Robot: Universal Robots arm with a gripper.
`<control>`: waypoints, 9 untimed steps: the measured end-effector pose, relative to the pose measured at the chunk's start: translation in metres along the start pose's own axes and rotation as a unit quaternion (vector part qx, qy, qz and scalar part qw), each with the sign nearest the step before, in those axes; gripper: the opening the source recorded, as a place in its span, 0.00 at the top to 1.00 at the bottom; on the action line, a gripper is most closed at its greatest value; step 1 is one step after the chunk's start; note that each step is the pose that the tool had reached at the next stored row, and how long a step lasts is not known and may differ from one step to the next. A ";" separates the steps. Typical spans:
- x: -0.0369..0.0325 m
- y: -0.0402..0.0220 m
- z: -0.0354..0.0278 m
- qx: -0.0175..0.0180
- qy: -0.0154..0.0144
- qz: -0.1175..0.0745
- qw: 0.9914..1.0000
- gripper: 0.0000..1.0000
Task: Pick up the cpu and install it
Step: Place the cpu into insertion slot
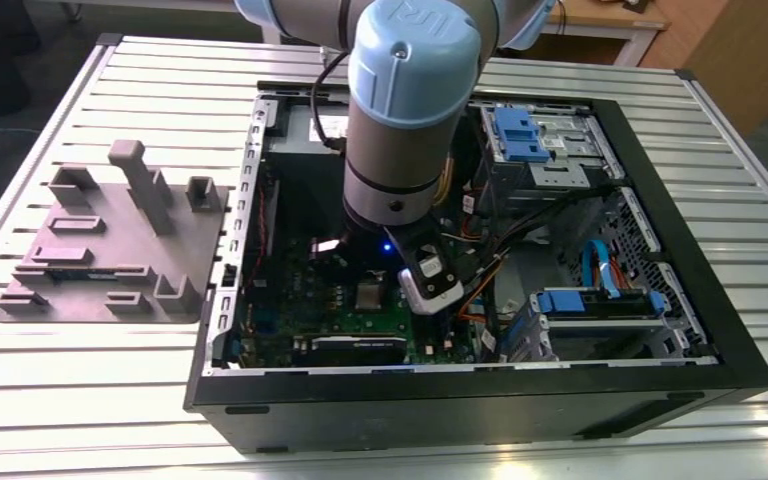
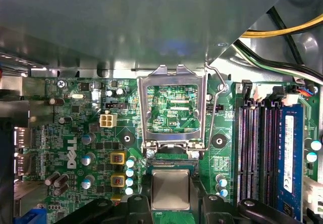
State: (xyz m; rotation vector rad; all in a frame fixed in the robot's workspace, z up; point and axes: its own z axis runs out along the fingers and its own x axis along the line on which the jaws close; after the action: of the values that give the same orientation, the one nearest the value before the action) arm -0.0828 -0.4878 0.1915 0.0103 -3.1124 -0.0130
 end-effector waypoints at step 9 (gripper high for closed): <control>0.0000 0.0001 -0.0024 0.000 0.000 0.000 1.000 0.53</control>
State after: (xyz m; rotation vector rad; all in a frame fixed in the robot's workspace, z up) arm -0.0828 -0.4877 0.1939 0.0103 -3.1125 -0.0135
